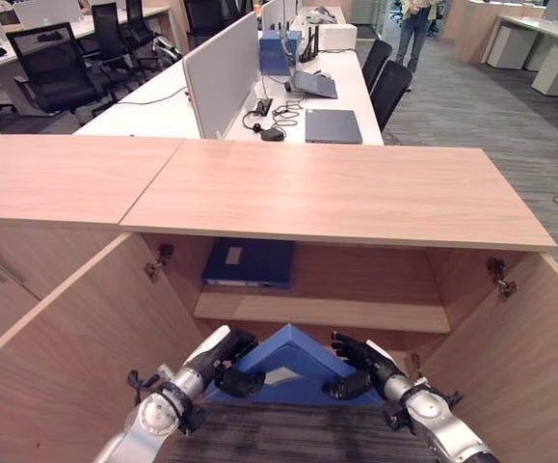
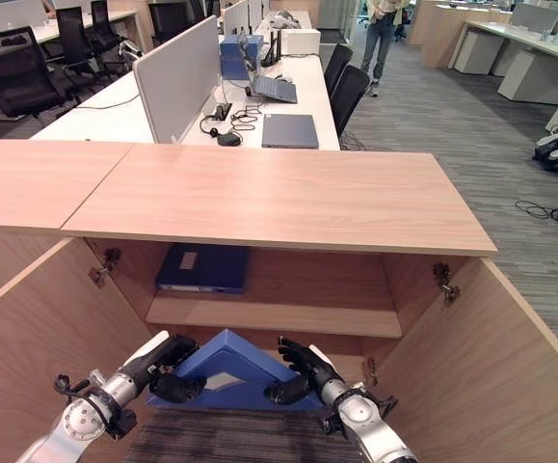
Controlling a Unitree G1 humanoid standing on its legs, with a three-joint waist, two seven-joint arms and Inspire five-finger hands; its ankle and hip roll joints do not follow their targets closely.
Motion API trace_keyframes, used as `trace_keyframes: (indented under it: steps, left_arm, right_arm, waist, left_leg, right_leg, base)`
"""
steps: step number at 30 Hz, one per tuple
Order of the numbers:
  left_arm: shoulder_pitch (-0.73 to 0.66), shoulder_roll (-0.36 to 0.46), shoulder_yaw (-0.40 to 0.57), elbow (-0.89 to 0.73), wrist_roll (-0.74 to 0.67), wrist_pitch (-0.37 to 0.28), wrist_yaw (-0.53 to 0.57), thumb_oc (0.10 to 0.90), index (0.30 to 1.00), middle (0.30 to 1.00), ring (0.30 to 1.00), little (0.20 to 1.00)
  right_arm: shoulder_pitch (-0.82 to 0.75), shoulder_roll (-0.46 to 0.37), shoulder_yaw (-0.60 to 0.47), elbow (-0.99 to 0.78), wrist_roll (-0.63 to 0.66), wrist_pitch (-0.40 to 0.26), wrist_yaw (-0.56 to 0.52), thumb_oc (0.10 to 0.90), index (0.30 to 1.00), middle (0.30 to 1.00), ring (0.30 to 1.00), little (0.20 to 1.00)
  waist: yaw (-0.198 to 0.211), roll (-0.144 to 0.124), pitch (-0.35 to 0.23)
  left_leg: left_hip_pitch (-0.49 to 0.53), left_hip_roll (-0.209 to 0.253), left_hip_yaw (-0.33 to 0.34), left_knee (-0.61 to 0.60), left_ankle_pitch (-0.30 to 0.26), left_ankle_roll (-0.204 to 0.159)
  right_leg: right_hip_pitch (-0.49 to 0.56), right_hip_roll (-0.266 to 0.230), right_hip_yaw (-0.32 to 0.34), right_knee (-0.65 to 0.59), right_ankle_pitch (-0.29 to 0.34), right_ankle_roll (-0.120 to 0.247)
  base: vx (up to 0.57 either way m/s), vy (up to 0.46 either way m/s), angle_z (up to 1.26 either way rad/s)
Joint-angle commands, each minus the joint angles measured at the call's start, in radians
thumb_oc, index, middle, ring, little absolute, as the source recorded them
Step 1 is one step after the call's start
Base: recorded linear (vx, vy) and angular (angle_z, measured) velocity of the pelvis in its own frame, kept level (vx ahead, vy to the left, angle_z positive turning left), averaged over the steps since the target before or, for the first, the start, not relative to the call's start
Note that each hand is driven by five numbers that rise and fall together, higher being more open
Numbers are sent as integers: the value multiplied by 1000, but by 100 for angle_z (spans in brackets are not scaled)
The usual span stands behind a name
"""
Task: Put the empty folder in the office cabinet
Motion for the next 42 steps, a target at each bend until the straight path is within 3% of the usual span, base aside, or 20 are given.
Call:
trace_keyframes:
  steps: [1,3,6,7,8,9,10,11,16,23,30,31,32,37,40,42]
  left_arm:
    - [-103,12,80,-204,-246,-128,-3,400,300,300,300,300]
    - [-104,18,83,-224,-274,-129,-12,400,300,300,300,300]
    - [-106,64,76,-331,-443,-150,-64,400,300,300,300,300]
    - [-104,65,79,-333,-446,-149,-66,400,300,300,300,300]
    - [-111,88,55,-383,-553,-158,-99,400,300,300,300,300]
    - [-110,92,42,-392,-607,-155,-115,400,300,300,300,300]
    - [-110,93,43,-392,-608,-155,-115,400,300,300,300,300]
    - [-119,94,14,-400,-677,-150,-132,400,300,300,300,300]
    - [-158,135,-33,-423,-733,-166,-141,400,300,300,300,300]
    - [-166,142,-37,-420,-726,-176,-133,400,300,300,300,300]
    - [-145,116,-29,-397,-742,-156,-104,400,300,300,300,300]
    - [-133,110,-26,-391,-740,-151,-100,419,328,328,328,328]
    - [-134,106,-31,-371,-736,-148,-93,800,900,900,900,900]
    - [-29,71,62,-327,-719,-134,-46,800,900,900,900,900]
    - [66,-4,180,-253,-688,-112,-5,800,900,900,900,900]
    - [101,-51,278,-188,-525,-86,50,800,900,900,900,900]
  right_arm:
    - [-78,-18,33,-15,-3,-74,46,800,900,900,900,900]
    - [-84,-25,38,-7,-33,-74,49,800,900,900,900,900]
    - [-153,-67,82,12,-170,-90,57,800,900,900,900,900]
    - [-155,-66,83,13,-171,-90,57,759,839,839,839,839]
    - [-191,-81,122,10,-203,-99,79,642,662,662,662,662]
    - [-202,-82,136,13,-200,-104,85,558,538,538,538,538]
    - [-203,-82,136,13,-200,-104,85,521,481,481,481,481]
    - [-216,-82,159,17,-191,-112,98,400,300,300,300,300]
    - [-245,-77,248,30,-224,-140,124,400,300,300,300,300]
    - [-221,-68,251,23,-219,-154,114,400,300,300,300,300]
    - [-87,49,150,109,1,-132,61,400,300,300,300,300]
    - [-73,60,141,116,25,-129,60,400,300,300,300,300]
    - [-69,65,137,129,32,-129,57,400,300,300,300,300]
    - [-45,20,94,132,-94,-116,23,400,300,300,300,300]
    - [-40,-91,55,60,-352,-99,3,400,300,300,300,300]
    - [-4,-142,5,65,-449,-62,18,400,300,300,300,300]
  waist:
    - [-6,-38,-32]
    - [-6,-37,-32]
    - [0,-35,-32]
    - [-1,-36,-32]
    - [3,-34,-33]
    - [2,-36,-33]
    - [2,-36,-34]
    - [3,-37,-32]
    - [5,-40,-33]
    - [2,-40,-35]
    - [-13,-35,-33]
    - [-13,-35,-33]
    - [-14,-35,-33]
    - [-10,-33,-27]
    - [-4,-35,-26]
    - [-2,-37,-27]
  left_leg:
    - [4,-30,22,-7,-62,-7]
    - [5,-30,21,-7,-62,-7]
    - [7,-28,21,-7,-63,-8]
    - [5,-29,21,-7,-62,-8]
    - [12,-26,22,-7,-67,-10]
    - [8,-28,22,-7,-62,-10]
    - [8,-28,22,-7,-62,-10]
    - [9,-27,23,-7,-61,-10]
    - [14,-24,23,-7,-61,-13]
    - [16,-24,22,-7,-61,-14]
    - [16,-28,25,-7,-60,-9]
    - [16,-27,26,-7,-60,-9]
    - [15,-27,25,-7,-59,-9]
    - [20,-26,25,-7,-65,-8]
    - [18,-26,22,-7,-70,-6]
    - [17,-27,18,-7,-73,-3]
  right_leg:
    - [31,-20,6,0,-40,62]
    - [31,-20,5,0,-39,62]
    - [34,-20,6,0,-39,64]
    - [32,-20,6,0,-38,64]
    - [38,-17,7,0,-41,65]
    - [35,-19,7,0,-38,64]
    - [34,-19,7,0,-38,64]
    - [36,-18,7,0,-38,65]
    - [40,-14,10,0,-43,65]
    - [42,-14,9,0,-44,66]
    - [40,-15,12,0,-42,67]
    - [40,-16,11,0,-42,67]
    - [39,-16,12,0,-41,66]
    - [42,-15,14,0,-43,65]
    - [44,-14,9,0,-47,64]
    - [45,-13,7,0,-51,63]
  base:
    - [0,0,0]
    - [0,0,0]
    - [0,0,0]
    - [0,0,0]
    - [0,0,0]
    - [0,0,0]
    - [0,0,0]
    - [0,0,0]
    - [0,0,0]
    - [0,0,0]
    - [0,0,0]
    - [0,0,0]
    - [0,0,0]
    - [0,0,0]
    - [0,0,0]
    - [0,0,0]
